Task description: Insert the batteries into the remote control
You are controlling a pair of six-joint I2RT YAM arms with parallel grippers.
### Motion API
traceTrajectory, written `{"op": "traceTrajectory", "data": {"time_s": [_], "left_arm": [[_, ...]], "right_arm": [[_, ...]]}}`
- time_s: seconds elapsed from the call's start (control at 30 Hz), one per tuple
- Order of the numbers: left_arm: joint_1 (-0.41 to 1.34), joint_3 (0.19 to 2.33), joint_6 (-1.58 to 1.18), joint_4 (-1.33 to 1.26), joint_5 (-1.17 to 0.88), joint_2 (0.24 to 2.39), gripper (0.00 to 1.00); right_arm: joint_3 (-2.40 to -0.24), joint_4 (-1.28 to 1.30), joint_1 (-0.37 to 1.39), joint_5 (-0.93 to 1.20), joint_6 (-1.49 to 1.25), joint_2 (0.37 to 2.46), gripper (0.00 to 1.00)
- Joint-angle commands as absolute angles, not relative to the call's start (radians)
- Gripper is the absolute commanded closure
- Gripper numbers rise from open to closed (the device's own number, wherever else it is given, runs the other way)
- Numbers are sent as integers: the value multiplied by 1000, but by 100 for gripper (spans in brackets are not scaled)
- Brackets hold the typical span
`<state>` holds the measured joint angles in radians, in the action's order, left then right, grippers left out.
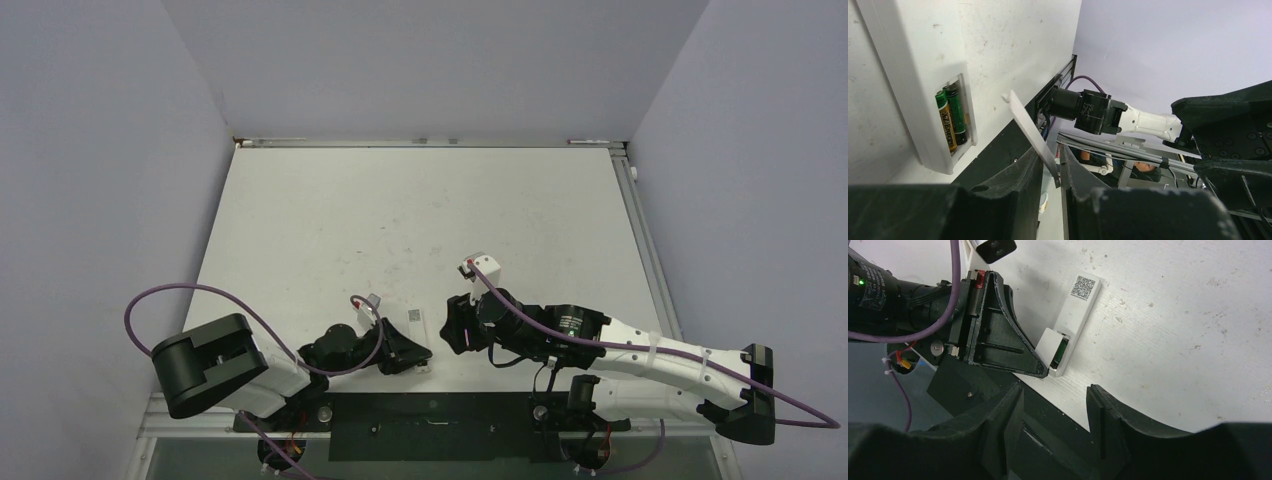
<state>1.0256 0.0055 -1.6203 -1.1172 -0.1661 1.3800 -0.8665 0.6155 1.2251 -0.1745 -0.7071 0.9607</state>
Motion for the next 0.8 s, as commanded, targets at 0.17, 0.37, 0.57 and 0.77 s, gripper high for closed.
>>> {"op": "traceTrajectory", "data": {"time_s": [0.17, 0.37, 0.57, 0.77], "left_arm": [[1022, 0, -1611, -1156, -162, 1375, 80], [1023, -33, -1627, -1218, -169, 1440, 80], [1026, -58, -1647, -1330, -171, 1532, 81], [1031, -76, -1669, -1450, -175, 1620, 82]], "right_arm": [[-856, 588, 1230, -168, -705, 948, 52], [-854, 591, 1231, -168, -707, 951, 52], [-861, 596, 1230, -164, -703, 962, 52], [-856, 595, 1230, -154, -705, 972, 54]]}}
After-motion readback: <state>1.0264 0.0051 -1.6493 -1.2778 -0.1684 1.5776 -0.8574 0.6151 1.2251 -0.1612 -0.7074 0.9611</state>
